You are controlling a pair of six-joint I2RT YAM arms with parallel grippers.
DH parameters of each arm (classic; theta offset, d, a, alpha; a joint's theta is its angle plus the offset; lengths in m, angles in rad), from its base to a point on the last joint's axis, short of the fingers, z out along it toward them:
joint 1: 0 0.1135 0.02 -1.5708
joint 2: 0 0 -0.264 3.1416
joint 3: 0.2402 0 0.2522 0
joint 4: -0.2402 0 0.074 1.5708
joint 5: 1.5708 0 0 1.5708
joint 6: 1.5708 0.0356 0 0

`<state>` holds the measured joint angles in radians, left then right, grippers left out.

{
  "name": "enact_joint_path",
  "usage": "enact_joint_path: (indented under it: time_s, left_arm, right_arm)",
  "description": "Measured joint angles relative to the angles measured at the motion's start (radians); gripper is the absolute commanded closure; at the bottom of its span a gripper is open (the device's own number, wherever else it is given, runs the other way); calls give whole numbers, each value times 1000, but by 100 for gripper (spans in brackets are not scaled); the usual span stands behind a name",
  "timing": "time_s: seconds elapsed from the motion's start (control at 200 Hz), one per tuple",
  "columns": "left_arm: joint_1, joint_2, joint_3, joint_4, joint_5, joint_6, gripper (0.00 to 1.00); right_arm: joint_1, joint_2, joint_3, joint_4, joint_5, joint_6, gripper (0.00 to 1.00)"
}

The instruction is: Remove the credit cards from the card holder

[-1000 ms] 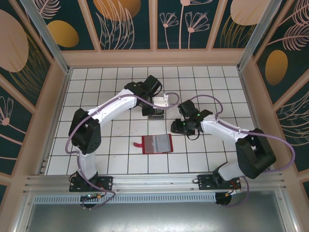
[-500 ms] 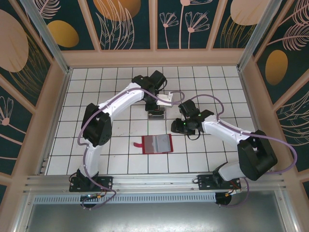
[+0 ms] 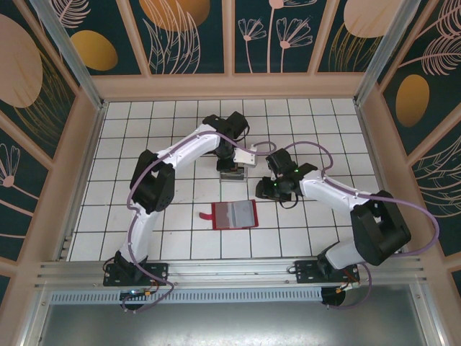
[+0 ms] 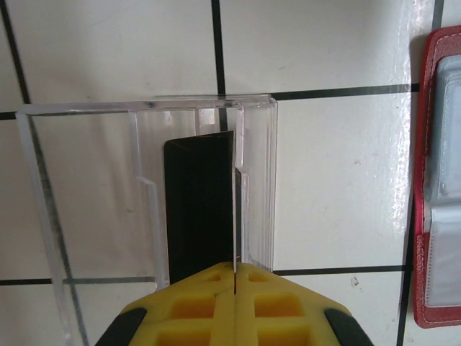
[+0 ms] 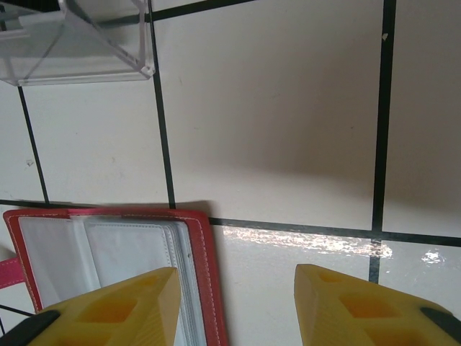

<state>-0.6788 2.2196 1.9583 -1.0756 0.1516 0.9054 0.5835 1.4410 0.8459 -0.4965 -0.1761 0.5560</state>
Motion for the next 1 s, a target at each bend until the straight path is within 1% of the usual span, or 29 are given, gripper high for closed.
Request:
enact_joint_path:
  time_s: [0.065, 0.195, 0.305, 0.38, 0.48, 0.56, 0.676, 0.816, 0.911, 1.001]
  left_arm:
    - [0, 6, 1, -3, -2, 0, 83]
    - [0, 13, 26, -4, -13, 3, 66]
    - [0, 13, 62, 2, -29, 3, 62]
    - [0, 11, 75, 18, -34, 2, 63]
    - [0, 3, 69, 48, -36, -9, 62]
    - [0, -32, 31, 95, -34, -41, 61]
    - [0, -132, -66, 201, -24, -145, 60]
    - [0, -293, -222, 379, -41, -335, 58]
    - [0, -399, -328, 502, -113, -496, 58]
    - [0, -466, -387, 575, -203, -644, 59]
  right_arm:
    - [0, 0, 0, 0, 0, 0, 54]
    - [0, 0, 0, 2, 0, 0, 54]
    - [0, 0, 0, 2, 0, 0, 54]
    - [0, 0, 0, 2, 0, 0, 54]
    - [-1, 0, 0, 2, 0, 0, 54]
    - [0, 0, 0, 2, 0, 0, 54]
    - [0, 0, 0, 5, 0, 0, 54]
    - [0, 0, 0, 23, -1, -1, 54]
    - [0, 8, 0, 37, -7, -4, 54]
    - [0, 23, 0, 48, -11, -4, 54]
